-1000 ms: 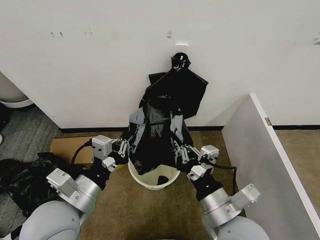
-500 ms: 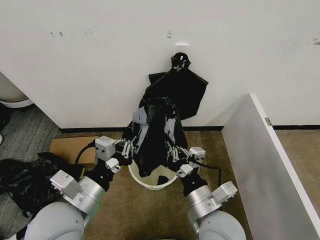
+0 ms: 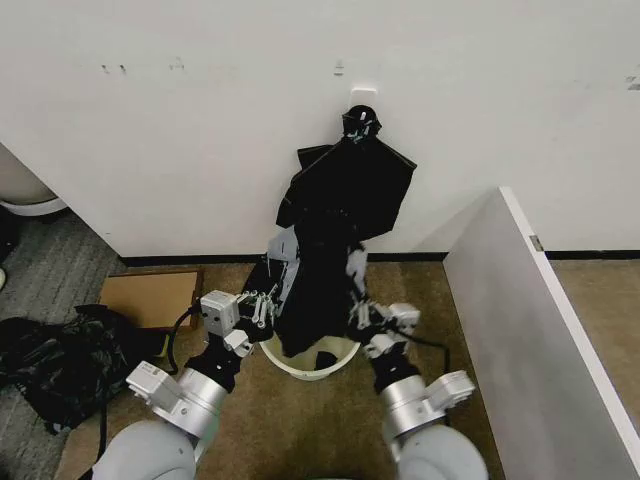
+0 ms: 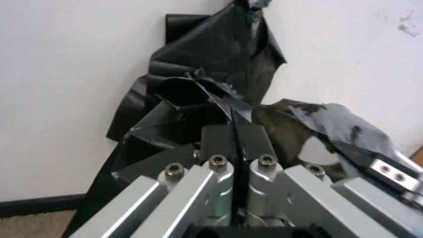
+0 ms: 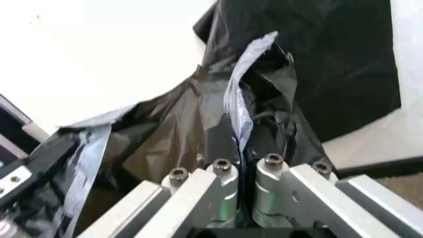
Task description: Place the garbage bag over the trash bin.
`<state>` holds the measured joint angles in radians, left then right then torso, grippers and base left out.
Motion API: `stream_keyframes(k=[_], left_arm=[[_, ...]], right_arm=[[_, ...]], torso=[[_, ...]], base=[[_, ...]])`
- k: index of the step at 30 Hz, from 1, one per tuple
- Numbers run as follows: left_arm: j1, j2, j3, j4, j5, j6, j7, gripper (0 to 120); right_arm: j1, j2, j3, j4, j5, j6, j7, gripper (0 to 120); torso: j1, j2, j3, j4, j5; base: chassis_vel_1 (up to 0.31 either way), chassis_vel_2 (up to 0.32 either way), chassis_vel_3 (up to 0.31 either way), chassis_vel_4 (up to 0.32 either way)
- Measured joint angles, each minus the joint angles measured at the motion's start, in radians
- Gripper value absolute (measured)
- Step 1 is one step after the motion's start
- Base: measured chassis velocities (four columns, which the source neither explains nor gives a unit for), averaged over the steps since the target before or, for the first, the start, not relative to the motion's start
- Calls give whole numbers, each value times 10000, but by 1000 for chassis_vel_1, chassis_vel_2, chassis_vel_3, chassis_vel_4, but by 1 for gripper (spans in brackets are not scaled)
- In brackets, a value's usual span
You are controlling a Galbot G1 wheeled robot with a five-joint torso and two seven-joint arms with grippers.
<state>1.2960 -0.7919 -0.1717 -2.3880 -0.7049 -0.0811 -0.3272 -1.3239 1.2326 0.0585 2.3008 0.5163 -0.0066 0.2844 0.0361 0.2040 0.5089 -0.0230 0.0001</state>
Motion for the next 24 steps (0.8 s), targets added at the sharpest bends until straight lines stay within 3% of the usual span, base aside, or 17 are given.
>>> stream_keyframes(k=[10, 15, 24], left_arm=[[87, -610, 84, 1052, 658, -366, 54, 0], [418, -724, 115, 1176, 912, -411, 31, 0], [703, -1115, 701, 1572, 1082, -306, -123, 0]], right_arm=[[-196, 395, -238, -1100, -581, 424, -144, 0], [-484, 481, -380, -1361, -805, 433, -15, 0], [-886, 704, -415, -1602, -1068, -203, 966, 0]], torso=[[0, 0, 0, 0, -3], [0, 0, 0, 0, -2], [0, 0, 0, 0, -2]], base=[[0, 0, 0, 0], [0, 0, 0, 0], [0, 0, 0, 0]])
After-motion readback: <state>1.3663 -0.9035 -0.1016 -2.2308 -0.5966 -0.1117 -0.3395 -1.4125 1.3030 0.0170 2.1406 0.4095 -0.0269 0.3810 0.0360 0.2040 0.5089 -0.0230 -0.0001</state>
